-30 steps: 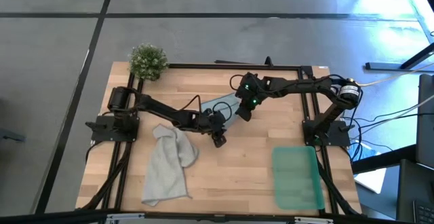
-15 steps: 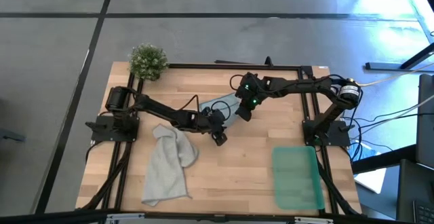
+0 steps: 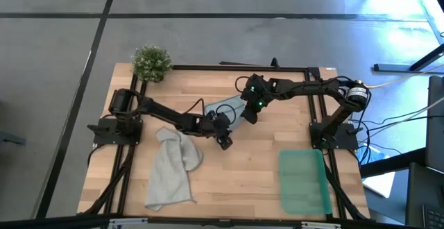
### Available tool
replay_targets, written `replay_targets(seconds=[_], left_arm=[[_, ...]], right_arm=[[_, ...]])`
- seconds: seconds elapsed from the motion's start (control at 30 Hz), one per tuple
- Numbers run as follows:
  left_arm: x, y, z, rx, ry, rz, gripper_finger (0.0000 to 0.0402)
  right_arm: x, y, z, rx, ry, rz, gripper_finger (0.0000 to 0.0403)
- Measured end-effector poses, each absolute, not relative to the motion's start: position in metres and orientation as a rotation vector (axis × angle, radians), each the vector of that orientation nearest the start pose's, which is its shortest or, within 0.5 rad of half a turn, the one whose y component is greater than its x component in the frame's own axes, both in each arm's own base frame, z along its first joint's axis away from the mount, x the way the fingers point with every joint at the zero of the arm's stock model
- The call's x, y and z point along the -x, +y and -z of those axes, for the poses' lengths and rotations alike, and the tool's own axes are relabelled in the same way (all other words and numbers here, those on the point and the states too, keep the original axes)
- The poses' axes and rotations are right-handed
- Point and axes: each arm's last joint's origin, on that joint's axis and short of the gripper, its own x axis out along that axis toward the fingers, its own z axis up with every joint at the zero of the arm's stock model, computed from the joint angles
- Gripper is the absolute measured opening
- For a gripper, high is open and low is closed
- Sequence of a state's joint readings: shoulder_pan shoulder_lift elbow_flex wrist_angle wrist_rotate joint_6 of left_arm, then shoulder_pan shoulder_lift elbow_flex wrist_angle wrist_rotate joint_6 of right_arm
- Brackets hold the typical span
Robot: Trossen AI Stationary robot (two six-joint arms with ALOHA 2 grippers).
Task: Roll microfiber towels into tight, uniform cylinder then place into a basket
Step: Roll the blue towel
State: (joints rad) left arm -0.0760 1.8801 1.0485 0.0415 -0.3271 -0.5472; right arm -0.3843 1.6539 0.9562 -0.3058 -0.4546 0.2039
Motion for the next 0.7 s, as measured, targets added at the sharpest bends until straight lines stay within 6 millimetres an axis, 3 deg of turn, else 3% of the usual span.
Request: replay_targets(seconds=[0.3, 0.7], left_arm=[[-0.378, -0.027, -0.124, 0.353, 0.74, -0.445, 0.0108], [-0.372, -0.041, -0.119, 0.32, 0.823, -0.408, 0.0108]], right_arm=[[-0.301, -0.108, -0.176, -0.594, 0.92, 0.029, 0.0006], [-0.301, -0.108, -0.176, -0.589, 0.919, 0.045, 0.0006]])
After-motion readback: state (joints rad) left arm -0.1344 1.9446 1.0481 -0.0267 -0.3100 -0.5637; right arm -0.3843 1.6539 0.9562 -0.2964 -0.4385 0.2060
